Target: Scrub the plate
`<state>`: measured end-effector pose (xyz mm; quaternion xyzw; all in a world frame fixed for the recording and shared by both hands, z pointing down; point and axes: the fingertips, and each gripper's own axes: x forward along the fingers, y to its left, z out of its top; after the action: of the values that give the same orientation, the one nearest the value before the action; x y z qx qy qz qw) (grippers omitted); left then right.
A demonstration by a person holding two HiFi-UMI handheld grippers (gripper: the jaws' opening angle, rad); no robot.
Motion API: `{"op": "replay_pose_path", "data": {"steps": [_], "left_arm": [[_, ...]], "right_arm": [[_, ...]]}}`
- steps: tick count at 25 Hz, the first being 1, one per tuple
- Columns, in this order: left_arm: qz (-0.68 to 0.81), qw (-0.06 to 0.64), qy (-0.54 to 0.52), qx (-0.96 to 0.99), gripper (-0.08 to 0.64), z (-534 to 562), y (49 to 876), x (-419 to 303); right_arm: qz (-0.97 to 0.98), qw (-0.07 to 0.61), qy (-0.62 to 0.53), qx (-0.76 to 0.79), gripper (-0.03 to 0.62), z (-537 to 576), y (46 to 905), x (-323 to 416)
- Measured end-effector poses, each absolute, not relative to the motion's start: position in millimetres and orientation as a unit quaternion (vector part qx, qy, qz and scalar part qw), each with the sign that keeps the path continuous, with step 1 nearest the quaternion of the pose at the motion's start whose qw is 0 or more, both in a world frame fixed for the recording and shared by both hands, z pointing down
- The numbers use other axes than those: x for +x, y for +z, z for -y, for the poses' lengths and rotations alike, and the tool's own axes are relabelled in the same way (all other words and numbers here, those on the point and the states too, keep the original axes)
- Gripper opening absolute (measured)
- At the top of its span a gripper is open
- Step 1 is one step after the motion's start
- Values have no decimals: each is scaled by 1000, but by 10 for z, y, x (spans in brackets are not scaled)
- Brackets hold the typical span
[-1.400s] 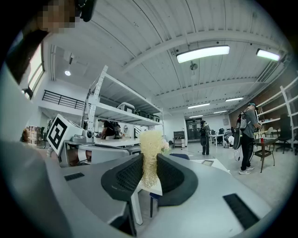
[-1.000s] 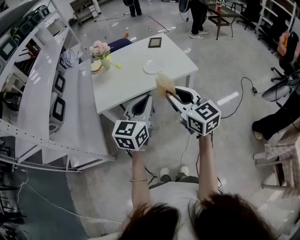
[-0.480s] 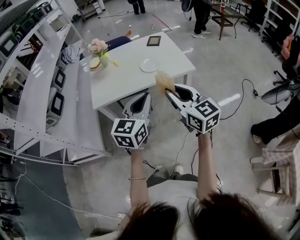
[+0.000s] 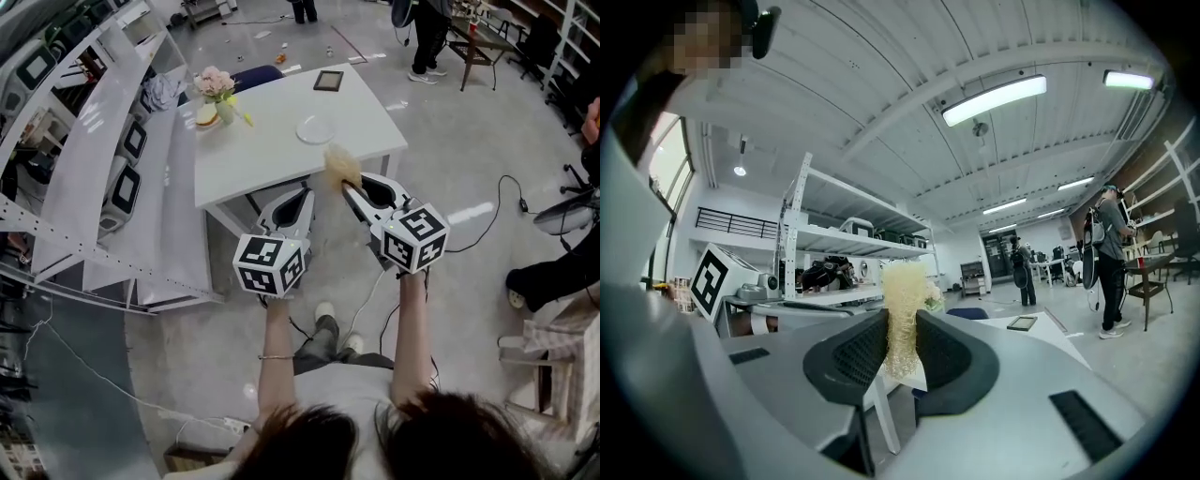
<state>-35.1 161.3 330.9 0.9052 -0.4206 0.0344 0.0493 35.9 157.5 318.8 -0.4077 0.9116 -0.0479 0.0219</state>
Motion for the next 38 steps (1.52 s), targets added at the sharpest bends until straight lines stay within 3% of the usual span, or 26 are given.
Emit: {"op": "replay_pose_path", "data": {"steps": [38], "left_arm": [[390, 100, 21, 915, 11, 23, 3705, -792]], "right_arm": [[-895, -8, -74, -440, 84, -53, 3569, -44]]}}
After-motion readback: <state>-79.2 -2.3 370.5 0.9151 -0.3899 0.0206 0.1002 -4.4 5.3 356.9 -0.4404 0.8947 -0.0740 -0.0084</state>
